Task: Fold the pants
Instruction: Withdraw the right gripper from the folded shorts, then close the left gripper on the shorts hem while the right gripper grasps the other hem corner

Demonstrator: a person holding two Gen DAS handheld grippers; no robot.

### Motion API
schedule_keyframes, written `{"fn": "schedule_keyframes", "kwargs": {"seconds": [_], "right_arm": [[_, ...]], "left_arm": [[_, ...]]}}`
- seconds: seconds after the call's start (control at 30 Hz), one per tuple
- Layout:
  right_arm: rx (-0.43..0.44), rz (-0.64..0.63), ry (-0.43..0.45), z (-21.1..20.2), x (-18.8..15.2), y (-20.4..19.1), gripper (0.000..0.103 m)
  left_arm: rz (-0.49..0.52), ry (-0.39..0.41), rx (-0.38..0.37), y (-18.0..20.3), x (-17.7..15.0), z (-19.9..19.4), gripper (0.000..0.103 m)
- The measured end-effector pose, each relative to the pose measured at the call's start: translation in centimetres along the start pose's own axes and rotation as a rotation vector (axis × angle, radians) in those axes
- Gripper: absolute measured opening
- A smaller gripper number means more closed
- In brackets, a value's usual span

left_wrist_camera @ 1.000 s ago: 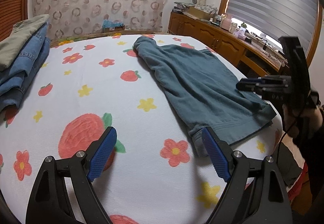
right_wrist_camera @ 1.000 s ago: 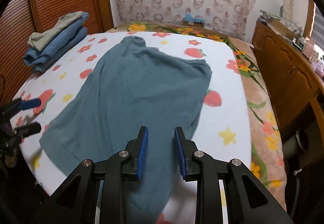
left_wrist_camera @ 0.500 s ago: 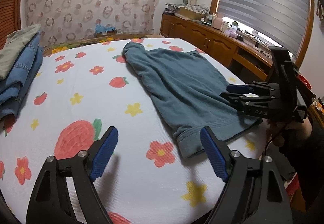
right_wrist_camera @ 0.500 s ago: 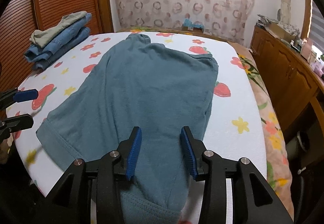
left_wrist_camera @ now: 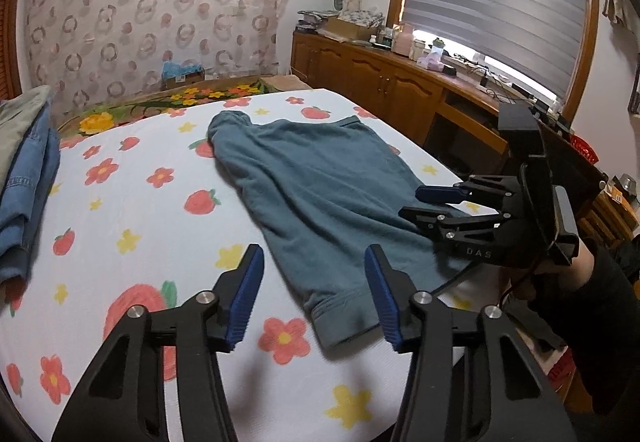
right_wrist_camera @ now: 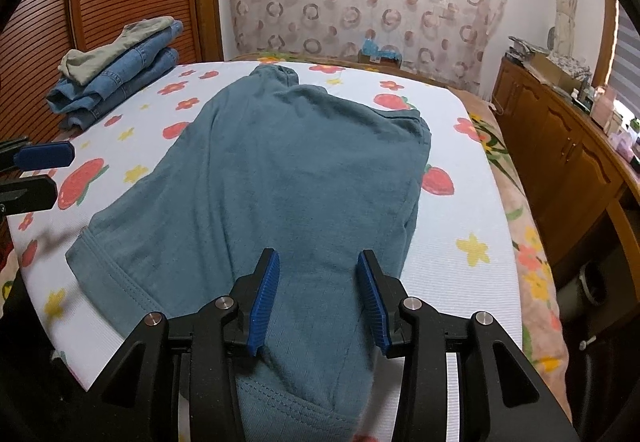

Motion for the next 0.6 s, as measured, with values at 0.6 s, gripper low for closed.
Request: {"fn": "schedule_keyframes", "kwargs": {"seconds": [0.6], "right_arm": [[0.009,0.087,0.014,-5.3,-3.3,0.5,0.042]], "left_arm": [[-0.009,-0.115,0.026,0.3,-3.6,3.6,0.048]]}}
Point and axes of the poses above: each gripper's, at about its wrist camera, not at the fingertips, and z roughly the way its jaws point, y to its right, x to its top, the point moved 10 cm from there along z, roughly the way its jaws point, and after that the axes turned 1 degree about -z, right-handed, at the moved point
